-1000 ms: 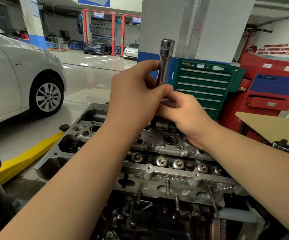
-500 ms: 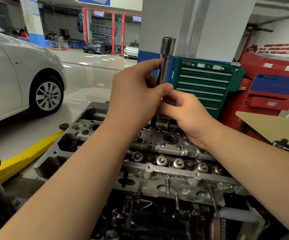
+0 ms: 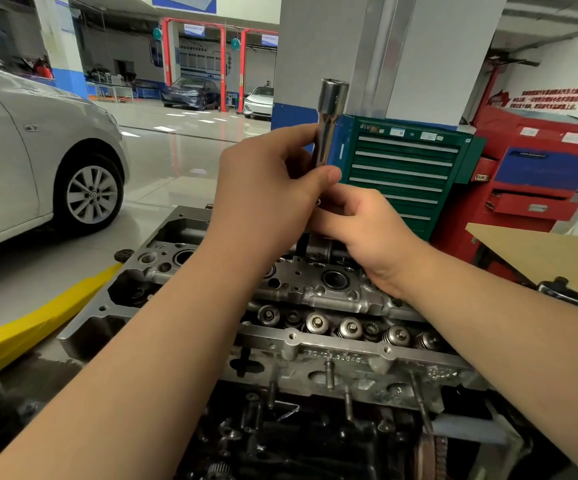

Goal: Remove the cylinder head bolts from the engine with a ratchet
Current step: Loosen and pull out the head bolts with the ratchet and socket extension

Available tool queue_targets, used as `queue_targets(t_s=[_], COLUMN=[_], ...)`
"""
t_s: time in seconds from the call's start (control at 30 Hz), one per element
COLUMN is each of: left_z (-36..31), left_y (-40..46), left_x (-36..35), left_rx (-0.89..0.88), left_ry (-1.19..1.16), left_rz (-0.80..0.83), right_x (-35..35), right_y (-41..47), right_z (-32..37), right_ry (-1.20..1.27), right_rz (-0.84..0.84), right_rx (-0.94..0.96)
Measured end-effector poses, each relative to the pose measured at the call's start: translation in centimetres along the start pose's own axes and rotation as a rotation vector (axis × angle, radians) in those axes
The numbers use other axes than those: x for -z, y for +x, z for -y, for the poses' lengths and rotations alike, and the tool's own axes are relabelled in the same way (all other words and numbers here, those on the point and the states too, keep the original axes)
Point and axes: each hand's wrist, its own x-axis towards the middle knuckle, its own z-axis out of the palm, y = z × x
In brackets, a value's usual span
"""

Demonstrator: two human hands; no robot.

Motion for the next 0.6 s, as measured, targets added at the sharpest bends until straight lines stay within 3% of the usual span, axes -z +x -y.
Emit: queue_targets(t_s=[0.13,0.33,0.5,0.6], left_z=[0.09,0.02,0.09,0.12], left_y=[0.15,-0.08,-0.04,0.12], left_x=[0.23,-0.22,-0.04,0.27], left_rx=[0.029,-0.005,-0.012,0.014], left_ry=[-0.044,-0.115,-0.026,-0.041], left_rz=[-0.018,0.076,-0.043,-0.029], right_x=[0.22,0.13,0.21,0.26], right_y=[-0.24,0.29,-0.13,-0.2], right_z=[-0.22,-0.57,-0.42,-0.57], right_ry=[0.001,-0.106,-0.079,-0.073], right_rz=[0.05,-0.155,0.007,0.061], right_rx=[-0.039,-0.03,0.022,-0.011])
